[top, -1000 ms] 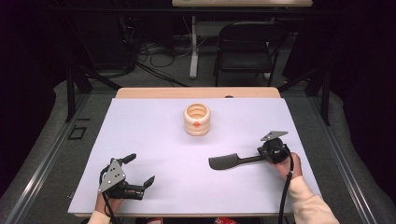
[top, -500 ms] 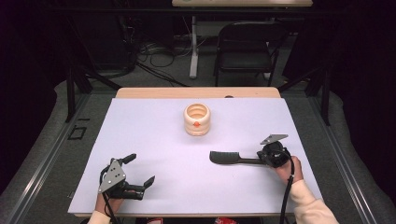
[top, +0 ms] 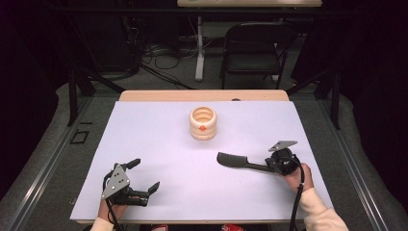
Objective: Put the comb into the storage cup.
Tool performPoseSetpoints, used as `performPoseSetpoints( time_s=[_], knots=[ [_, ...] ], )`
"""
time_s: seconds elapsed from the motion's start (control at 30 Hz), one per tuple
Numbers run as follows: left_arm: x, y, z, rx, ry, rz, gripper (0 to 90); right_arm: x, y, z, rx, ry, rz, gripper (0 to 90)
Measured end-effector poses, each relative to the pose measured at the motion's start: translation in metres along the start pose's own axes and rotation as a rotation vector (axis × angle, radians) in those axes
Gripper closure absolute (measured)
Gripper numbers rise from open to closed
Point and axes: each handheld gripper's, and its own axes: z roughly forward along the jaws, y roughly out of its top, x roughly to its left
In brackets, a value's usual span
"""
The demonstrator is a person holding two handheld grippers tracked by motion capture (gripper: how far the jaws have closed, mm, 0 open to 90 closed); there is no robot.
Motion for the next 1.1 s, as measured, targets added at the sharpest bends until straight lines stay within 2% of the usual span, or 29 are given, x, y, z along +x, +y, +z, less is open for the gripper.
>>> performPoseSetpoints(
  time_s=[0.37, 0.53, 1.1],
  knots=[
    [0.000, 0.000, 0.000, 0.001, 0.001, -0.001, 0.1, 0.004, -0.003, -0.003, 0.000, 0.013, -0.003, 90.0],
    [0.000, 0.000, 0.000, 0.001, 0.001, -0.001, 0.1, 0.006, -0.003, -0.003, 0.016, 0.026, -0.013, 90.0],
    [0.000, 0.000, 0.000, 0.000, 0.002, 0.001, 0.1, 0.017, -0.003, -0.006, 0.022, 0.058, -0.039, 90.0]
  ],
)
